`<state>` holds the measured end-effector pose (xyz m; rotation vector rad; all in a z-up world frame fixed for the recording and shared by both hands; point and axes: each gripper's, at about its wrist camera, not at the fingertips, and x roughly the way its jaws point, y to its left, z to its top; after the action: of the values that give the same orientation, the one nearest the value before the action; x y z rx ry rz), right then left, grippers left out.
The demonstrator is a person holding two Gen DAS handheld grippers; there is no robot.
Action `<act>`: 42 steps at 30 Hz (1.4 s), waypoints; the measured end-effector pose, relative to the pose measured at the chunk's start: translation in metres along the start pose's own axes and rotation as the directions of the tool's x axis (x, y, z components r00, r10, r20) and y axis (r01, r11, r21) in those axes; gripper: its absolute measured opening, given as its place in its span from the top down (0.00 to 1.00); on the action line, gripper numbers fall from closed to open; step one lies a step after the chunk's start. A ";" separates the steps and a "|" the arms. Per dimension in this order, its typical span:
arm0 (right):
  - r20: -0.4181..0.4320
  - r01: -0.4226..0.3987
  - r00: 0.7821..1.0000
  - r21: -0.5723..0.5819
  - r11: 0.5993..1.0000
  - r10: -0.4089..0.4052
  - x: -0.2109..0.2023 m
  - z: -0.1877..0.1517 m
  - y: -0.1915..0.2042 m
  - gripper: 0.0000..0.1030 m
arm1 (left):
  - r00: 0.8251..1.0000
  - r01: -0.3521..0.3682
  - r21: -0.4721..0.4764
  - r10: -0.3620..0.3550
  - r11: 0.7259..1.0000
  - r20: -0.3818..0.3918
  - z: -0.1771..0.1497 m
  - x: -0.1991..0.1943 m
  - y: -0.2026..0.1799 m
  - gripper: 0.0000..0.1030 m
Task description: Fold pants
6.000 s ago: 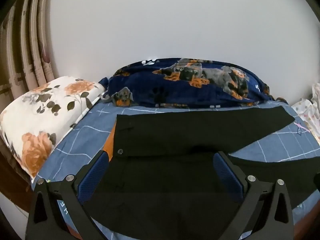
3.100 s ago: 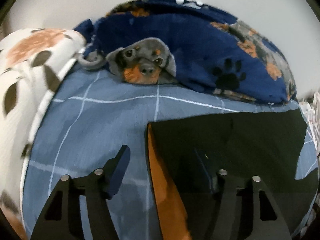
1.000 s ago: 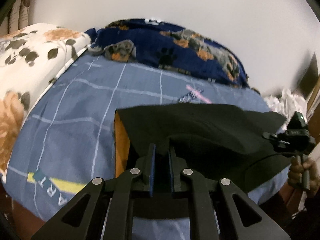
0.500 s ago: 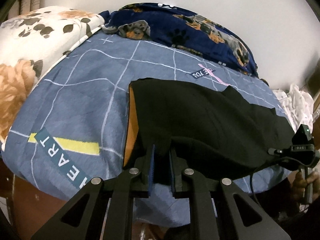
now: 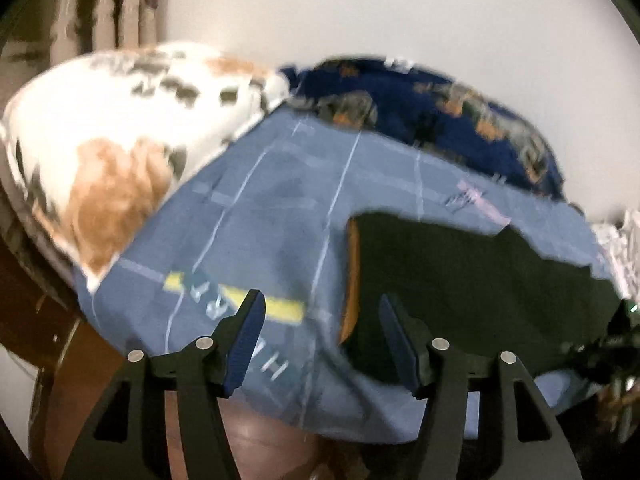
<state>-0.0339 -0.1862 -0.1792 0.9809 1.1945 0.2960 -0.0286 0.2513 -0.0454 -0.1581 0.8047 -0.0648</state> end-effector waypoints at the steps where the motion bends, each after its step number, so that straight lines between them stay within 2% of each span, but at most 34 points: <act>1: 0.002 -0.001 1.000 -0.002 1.000 0.001 0.000 0.000 0.000 0.95 | 1.000 0.023 0.010 -0.023 1.000 0.009 0.005 -0.003 -0.008 0.42; 4: 0.008 -0.006 1.000 -0.006 1.000 0.006 0.000 0.000 -0.001 0.95 | 0.992 0.125 0.075 -0.124 0.989 -0.021 0.015 0.006 -0.049 0.41; 6: 0.012 -0.012 1.000 -0.006 1.000 0.012 0.000 0.000 -0.002 0.95 | 0.982 0.182 0.124 -0.173 0.975 -0.080 0.011 0.025 -0.077 0.42; 7: 0.015 -0.012 1.000 -0.013 1.000 0.012 0.000 -0.001 -0.001 0.95 | 0.973 0.207 0.156 -0.186 0.966 -0.135 0.005 0.040 -0.092 0.42; 9: 0.019 -0.011 1.000 -0.030 0.999 0.012 -0.001 -0.001 0.000 0.95 | 0.952 0.230 0.185 -0.182 0.955 -0.245 -0.008 0.068 -0.113 0.46; 11: 0.018 -0.018 1.000 -0.043 0.999 0.018 -0.003 -0.002 0.000 0.95 | 0.921 0.250 0.172 -0.179 0.953 -0.345 -0.022 0.094 -0.119 0.52; 13: 0.010 -0.039 0.999 -0.036 0.999 0.040 -0.008 0.000 -0.003 0.92 | 0.909 0.243 0.152 -0.170 0.958 -0.382 -0.029 0.105 -0.116 0.52; 15: 0.020 -0.055 0.998 -0.025 0.998 0.056 -0.017 0.004 -0.008 0.89 | 0.913 0.246 0.142 -0.179 0.959 -0.368 -0.027 0.104 -0.112 0.52; 20: 0.171 -0.102 0.981 0.068 0.992 0.090 -0.081 0.035 -0.048 0.86 | 0.922 0.227 0.187 -0.149 0.956 -0.358 -0.030 0.105 -0.119 0.52; 24: 0.324 -0.163 0.941 0.192 0.968 0.094 -0.142 0.068 -0.106 0.86 | 0.922 0.228 0.184 -0.151 0.956 -0.357 -0.033 0.106 -0.117 0.52; 26: 0.396 -0.205 0.913 0.245 0.948 0.096 -0.170 0.085 -0.135 0.86 | 0.922 0.230 0.186 -0.152 0.955 -0.356 -0.035 0.107 -0.114 0.52; 28: 0.481 -0.248 0.872 0.280 0.927 0.088 -0.201 0.101 -0.165 0.86 | 0.923 0.227 0.197 -0.146 0.954 -0.356 -0.035 0.107 -0.116 0.52; 29: 0.504 -0.265 0.860 0.318 0.910 0.074 -0.213 0.108 -0.174 0.86 | 0.924 0.225 0.201 -0.143 0.954 -0.355 -0.035 0.107 -0.116 0.52; 31: 0.565 -0.266 0.824 0.323 0.908 0.041 -0.241 0.121 -0.192 0.86 | 0.925 0.224 0.202 -0.143 0.953 -0.352 -0.035 0.106 -0.116 0.52; 33: 0.598 -0.279 0.801 0.324 0.904 0.032 -0.261 0.132 -0.206 0.86 | 0.926 0.224 0.207 -0.142 0.952 -0.349 -0.036 0.106 -0.116 0.52; 34: 0.609 -0.286 0.793 0.327 0.901 0.030 -0.271 0.138 -0.212 0.87 | 0.927 0.224 0.214 -0.140 0.951 -0.349 -0.036 0.106 -0.117 0.52; 37: 0.621 -0.227 0.783 0.331 0.916 -0.030 -0.296 0.147 -0.215 0.95 | 0.929 0.220 0.226 -0.133 0.949 -0.345 -0.036 0.106 -0.119 0.52; 42: 0.644 -0.157 0.764 0.263 0.952 -0.052 -0.327 0.139 -0.195 0.96 | 0.929 0.226 0.229 -0.139 0.947 -0.342 -0.037 0.106 -0.118 0.51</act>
<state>-0.0946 -0.5817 -0.1140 1.2533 0.5729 -0.1945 0.0186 0.1180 -0.1268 0.0338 1.0981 -0.3843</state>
